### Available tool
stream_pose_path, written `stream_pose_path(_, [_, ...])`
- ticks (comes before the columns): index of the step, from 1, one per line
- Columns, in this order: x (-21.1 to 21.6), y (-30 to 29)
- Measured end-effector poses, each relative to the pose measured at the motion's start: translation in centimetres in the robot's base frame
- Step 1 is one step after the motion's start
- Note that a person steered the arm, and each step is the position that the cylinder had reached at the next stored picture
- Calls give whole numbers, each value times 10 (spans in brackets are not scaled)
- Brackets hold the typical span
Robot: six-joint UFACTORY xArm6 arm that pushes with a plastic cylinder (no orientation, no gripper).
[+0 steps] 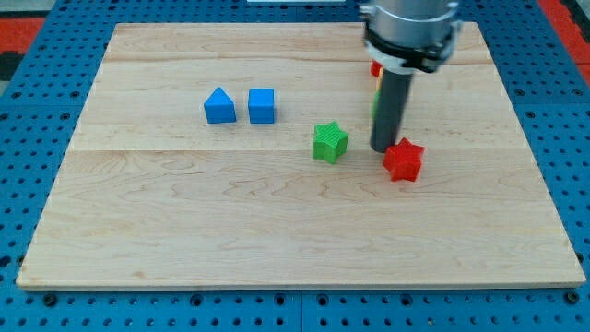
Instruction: Push the green circle into the green star
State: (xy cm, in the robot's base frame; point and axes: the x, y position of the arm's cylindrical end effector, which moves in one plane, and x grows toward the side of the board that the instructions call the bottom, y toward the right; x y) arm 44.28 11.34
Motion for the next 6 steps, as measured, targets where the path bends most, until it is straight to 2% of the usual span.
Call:
stream_pose_path(2, [-25, -138])
stream_pose_path(4, [-35, 63])
stream_pose_path(5, [-75, 53])
stream_pose_path(6, [-77, -11])
